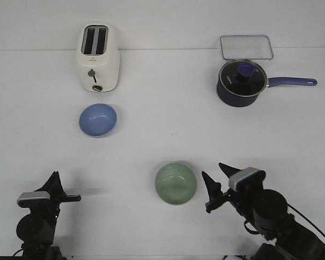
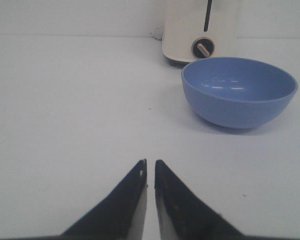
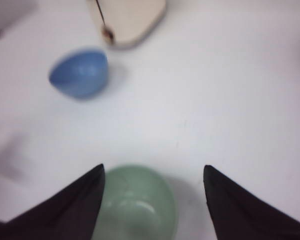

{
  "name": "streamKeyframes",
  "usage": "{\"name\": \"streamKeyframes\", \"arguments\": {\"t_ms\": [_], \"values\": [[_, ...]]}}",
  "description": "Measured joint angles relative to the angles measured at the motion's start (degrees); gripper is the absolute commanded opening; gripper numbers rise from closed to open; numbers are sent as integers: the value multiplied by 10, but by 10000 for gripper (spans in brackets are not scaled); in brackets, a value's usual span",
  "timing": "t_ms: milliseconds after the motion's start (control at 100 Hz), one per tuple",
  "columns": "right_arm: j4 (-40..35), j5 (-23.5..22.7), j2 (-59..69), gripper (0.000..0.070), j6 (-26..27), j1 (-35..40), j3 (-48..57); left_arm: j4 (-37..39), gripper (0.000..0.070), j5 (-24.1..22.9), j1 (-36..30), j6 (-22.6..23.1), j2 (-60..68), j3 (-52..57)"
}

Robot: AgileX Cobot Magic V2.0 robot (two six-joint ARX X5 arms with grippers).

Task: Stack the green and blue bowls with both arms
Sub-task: 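Release the green bowl and pull the right gripper back, then reach the left gripper forward to the light blue bowl rim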

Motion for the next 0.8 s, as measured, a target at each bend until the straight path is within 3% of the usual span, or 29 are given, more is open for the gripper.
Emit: {"name": "streamKeyframes", "arguments": {"t_ms": [230, 640, 800], "values": [[-25, 5, -63, 409, -8, 20, -55, 0, 15, 0, 0, -7, 0, 0], [-18, 8, -66, 409, -3, 22, -66, -6, 11, 16, 0, -218, 19, 37], [-13, 8, -66, 409, -3, 22, -66, -45, 25, 16, 0, -230, 137, 183]]}}
